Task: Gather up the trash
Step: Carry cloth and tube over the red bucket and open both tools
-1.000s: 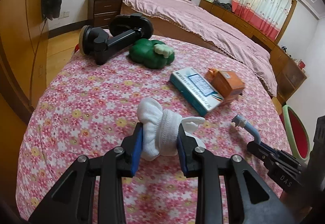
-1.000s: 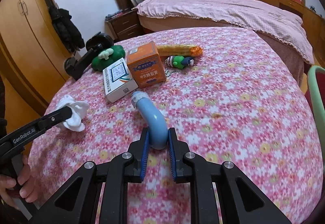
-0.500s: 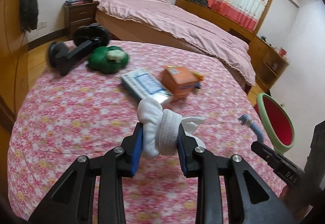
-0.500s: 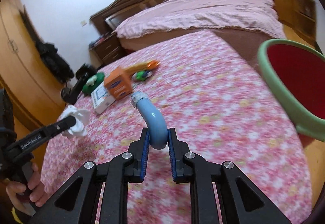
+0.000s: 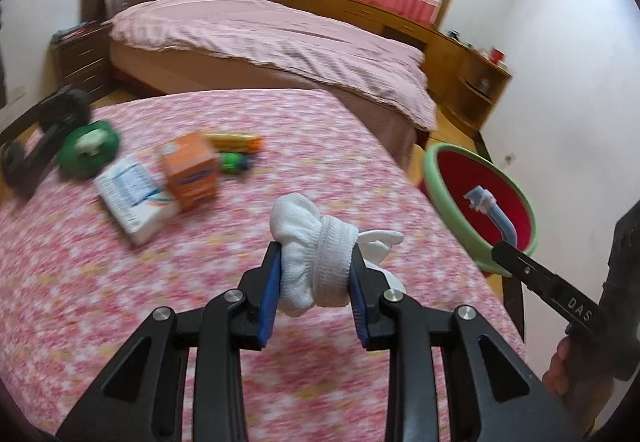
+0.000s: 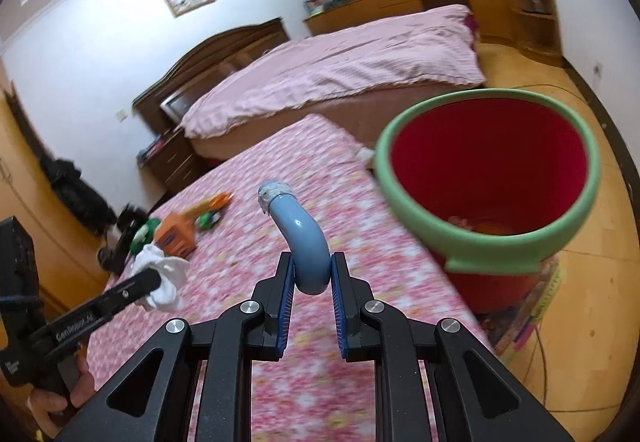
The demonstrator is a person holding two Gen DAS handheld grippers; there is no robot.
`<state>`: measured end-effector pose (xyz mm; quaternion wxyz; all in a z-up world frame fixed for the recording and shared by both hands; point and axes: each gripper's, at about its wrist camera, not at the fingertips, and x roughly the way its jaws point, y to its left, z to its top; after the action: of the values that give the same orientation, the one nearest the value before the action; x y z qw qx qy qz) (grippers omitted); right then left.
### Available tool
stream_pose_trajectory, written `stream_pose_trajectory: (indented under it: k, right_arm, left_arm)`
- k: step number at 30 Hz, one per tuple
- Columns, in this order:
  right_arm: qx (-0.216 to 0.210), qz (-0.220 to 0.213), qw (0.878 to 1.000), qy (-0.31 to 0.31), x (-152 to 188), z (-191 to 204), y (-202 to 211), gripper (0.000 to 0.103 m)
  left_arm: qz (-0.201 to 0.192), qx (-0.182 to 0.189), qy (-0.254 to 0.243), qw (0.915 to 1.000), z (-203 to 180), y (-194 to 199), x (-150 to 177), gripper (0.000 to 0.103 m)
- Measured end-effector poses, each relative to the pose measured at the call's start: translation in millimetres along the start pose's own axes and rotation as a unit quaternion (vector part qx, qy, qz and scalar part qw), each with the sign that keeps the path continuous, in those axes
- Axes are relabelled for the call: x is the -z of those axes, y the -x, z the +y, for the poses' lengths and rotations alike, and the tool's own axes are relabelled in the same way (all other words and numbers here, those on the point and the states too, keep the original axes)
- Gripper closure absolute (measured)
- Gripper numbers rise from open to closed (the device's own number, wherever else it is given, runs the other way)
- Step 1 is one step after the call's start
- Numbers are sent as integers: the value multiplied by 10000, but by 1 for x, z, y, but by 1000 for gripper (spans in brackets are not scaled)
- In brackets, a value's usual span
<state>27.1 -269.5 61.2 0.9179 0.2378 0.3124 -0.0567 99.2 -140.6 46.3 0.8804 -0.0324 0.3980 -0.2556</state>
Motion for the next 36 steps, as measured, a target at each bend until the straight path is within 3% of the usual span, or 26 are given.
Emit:
stream_pose_trajectory:
  k: [18,36]
  right_arm:
    - [597,-407,9943,-790,-28,-95,15,85]
    - [814,-331,9912,-994,-38,-132,-8,85]
  left_arm:
    - [334,646,-711,9948,-113,-75,-32,72]
    - [588,954,-1198,9865,-174,-136,-34,70]
